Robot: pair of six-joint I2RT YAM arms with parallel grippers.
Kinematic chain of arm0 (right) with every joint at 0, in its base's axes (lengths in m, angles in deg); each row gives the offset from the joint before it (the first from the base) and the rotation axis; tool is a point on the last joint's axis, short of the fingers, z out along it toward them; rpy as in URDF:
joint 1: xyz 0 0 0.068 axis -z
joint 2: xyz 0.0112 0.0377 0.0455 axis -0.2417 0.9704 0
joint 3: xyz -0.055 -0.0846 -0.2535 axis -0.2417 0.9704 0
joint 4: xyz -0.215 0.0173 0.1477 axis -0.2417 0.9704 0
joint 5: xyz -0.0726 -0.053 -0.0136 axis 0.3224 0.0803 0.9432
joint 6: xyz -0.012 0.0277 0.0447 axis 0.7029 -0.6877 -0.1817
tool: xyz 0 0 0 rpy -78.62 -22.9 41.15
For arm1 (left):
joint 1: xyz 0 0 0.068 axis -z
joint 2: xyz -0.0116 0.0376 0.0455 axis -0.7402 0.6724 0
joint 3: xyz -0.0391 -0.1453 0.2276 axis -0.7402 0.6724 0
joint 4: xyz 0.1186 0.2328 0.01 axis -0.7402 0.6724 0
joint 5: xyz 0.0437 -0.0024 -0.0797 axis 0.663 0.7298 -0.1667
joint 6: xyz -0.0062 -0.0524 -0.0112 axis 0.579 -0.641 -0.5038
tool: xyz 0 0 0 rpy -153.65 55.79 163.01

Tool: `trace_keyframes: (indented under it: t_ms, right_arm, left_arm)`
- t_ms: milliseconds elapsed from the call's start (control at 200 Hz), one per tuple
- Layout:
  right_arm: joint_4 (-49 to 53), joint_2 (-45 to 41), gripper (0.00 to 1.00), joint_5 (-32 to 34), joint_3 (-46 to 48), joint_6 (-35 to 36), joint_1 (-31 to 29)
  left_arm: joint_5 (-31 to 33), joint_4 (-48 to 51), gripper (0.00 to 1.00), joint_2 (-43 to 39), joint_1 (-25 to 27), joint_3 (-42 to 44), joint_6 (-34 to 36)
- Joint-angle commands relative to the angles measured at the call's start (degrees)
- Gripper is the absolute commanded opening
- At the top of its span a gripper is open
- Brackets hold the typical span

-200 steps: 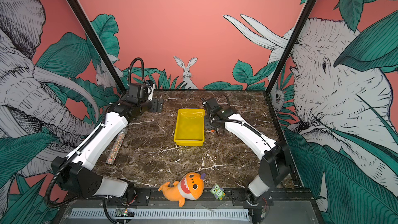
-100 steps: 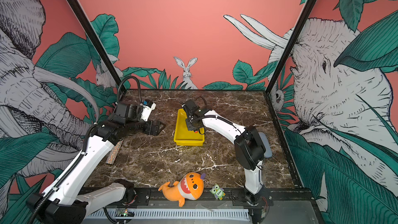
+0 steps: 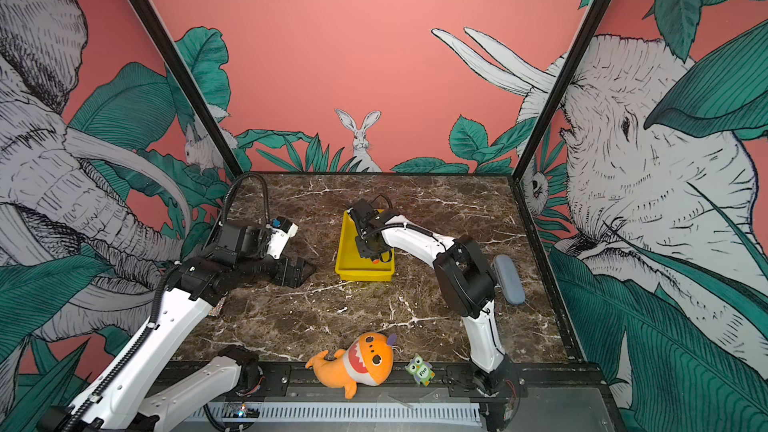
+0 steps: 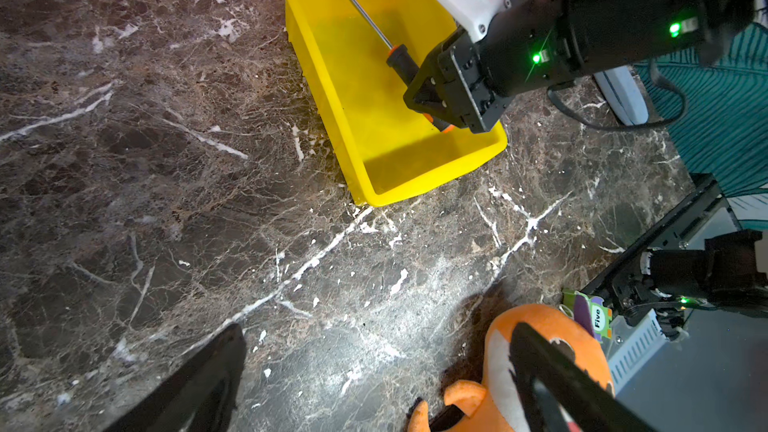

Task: Put the screwdriver in the bin
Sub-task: 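Carry the screwdriver over the yellow bin and lower it inside with the right gripper, then open the right gripper to release the screwdriver into the bin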

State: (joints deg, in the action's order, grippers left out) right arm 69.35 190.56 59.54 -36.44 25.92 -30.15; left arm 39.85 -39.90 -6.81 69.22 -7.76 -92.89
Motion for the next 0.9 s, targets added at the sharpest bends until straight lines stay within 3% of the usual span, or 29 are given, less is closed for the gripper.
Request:
trace_keyframes:
  t_ms: [0, 550, 625, 720, 896]
  right_arm:
    - [-1.76, 0.82, 0.00, 0.46, -0.05, -2.11, -0.24]
    - [-2.18, 0.98, 0.00, 3.44, 2.69, -11.24, -0.81]
    - [-1.34, 1.09, 0.05, 4.56, 2.47, -12.11, -1.10]
    - [-0.58, 1.38, 0.19, 5.31, 2.55, -13.17, -1.36]
    - [0.09, 1.31, 0.23, 6.97, 2.47, -15.10, -2.08]
  left_arm:
    - [-0.09, 0.93, 0.99, -1.10, -0.09, 1.01, -1.66]
    - [3.37, -1.92, 0.99, -1.41, -0.08, 3.34, -2.18]
    - [4.18, -2.89, 0.99, -2.53, -0.12, 4.24, -3.62]
    - [5.93, -2.98, 0.99, -3.89, -0.11, 4.33, -4.22]
    - [6.80, -3.00, 0.99, -4.06, -0.09, 4.34, -4.11]
